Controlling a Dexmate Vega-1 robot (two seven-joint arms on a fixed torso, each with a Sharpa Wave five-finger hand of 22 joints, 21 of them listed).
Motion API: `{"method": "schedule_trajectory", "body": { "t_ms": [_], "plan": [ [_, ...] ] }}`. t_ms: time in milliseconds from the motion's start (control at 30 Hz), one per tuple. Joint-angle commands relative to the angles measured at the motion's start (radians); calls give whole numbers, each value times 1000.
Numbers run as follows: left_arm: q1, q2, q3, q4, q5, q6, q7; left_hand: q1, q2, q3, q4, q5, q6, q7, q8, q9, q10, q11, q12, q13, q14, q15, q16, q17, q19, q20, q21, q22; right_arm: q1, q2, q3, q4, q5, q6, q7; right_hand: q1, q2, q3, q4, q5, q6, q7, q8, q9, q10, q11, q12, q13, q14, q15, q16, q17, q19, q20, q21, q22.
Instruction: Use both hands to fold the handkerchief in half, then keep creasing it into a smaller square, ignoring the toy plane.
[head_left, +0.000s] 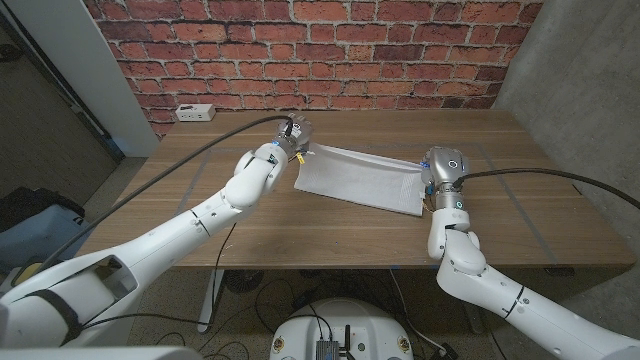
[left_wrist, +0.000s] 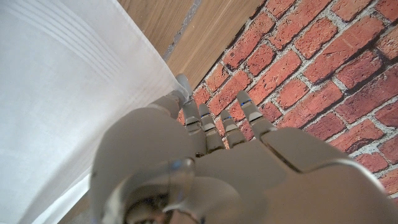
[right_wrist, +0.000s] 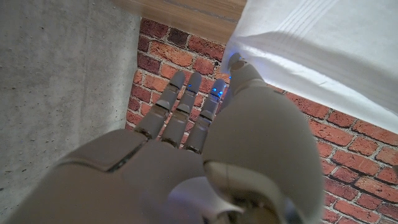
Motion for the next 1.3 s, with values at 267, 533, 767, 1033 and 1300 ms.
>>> {"method": "schedule_trajectory", "body": {
  "t_ms": [267, 533, 767, 1033, 1300],
  "plan": [
    [-34, -21, 53, 53, 45, 41, -23, -4, 1, -14, -27, 5, -71, -80, -92, -65, 9, 1, 2, -8, 22, -4, -7, 0, 9, 5, 12, 0, 45, -38, -28, -14, 34, -25, 93, -33, 0, 8, 17, -15, -109, -39, -38, 2, -51, 18, -36, 9, -23, -152, -40, -18, -12, 26, 1, 1],
    [-43, -25, 62, 62, 57, 53, -49, -47, 12, -37, -11, 3, -261, -101, -270, -173, -43, 17, -9, -21, 14, 3, -18, 3, 2, 10, 16, -2, 71, -48, -49, -38, 46, -80, 167, -121, -19, -2, 40, -23, -311, -97, -106, -9, -150, 40, -83, 3, -85, -142, -66, -29, -39, 48, -17, -1],
    [-39, -27, 61, 64, 56, 67, -37, -69, 24, -25, 10, 6, -342, -109, -344, -213, -76, 28, -16, -29, 10, 9, -19, 9, -2, 15, 18, -1, 73, -43, -50, -42, 61, -93, 151, -161, 10, 12, 55, -20, -447, -109, -112, -11, -202, 52, -93, -3, -112, -134, -63, -26, -48, 51, -27, -1],
    [-29, -11, 35, 40, -26, 37, -27, -109, 31, -7, 64, 6, -370, -102, -388, -246, -87, 34, -14, -35, 10, 11, -14, 19, -5, 20, 21, 0, 46, -59, -29, -75, 104, -70, 136, -179, 26, 19, 64, -28, -424, -87, -95, -12, -190, 72, -85, -5, -107, -128, -58, -26, -38, 49, -25, -1],
    [-21, 14, -9, 11, -192, -22, -36, -266, 10, -26, 189, -3, -471, -83, -491, -318, -113, 57, -15, -49, 23, 24, -12, 21, -20, 42, 24, 3, 13, -71, -4, -111, 153, -54, 125, -226, 31, 12, 87, -43, -442, -70, -99, -13, -202, 95, -86, -7, -116, -111, -57, -23, -36, 57, -27, -1]
  ]
}}
